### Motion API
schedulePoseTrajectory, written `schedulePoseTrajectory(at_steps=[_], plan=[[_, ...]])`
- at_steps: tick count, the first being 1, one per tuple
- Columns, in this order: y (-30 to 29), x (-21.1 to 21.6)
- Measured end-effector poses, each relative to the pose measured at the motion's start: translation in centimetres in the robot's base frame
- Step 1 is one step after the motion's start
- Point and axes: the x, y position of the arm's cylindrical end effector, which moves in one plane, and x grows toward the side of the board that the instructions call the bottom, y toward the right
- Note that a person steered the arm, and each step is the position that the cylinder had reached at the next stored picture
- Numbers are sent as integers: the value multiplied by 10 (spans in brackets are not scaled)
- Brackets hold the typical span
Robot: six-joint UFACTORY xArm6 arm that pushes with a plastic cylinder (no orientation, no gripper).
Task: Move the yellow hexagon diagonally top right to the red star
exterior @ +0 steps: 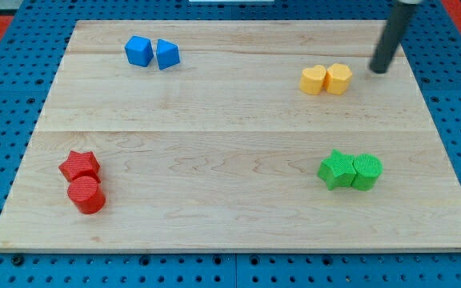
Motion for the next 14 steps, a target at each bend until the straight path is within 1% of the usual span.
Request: schedulePoseTrajectory(at_steps=[1, 3, 4, 5, 6, 7, 8, 9, 10, 11, 12, 13, 14], plan=[[-65, 13], [-62, 9], [-82, 31], [-128, 61], [-120, 52], [-58, 32], [-56, 59], [-116, 68], [-125, 81], [-78, 59], [-66, 86], [-108, 98], [-134, 116]])
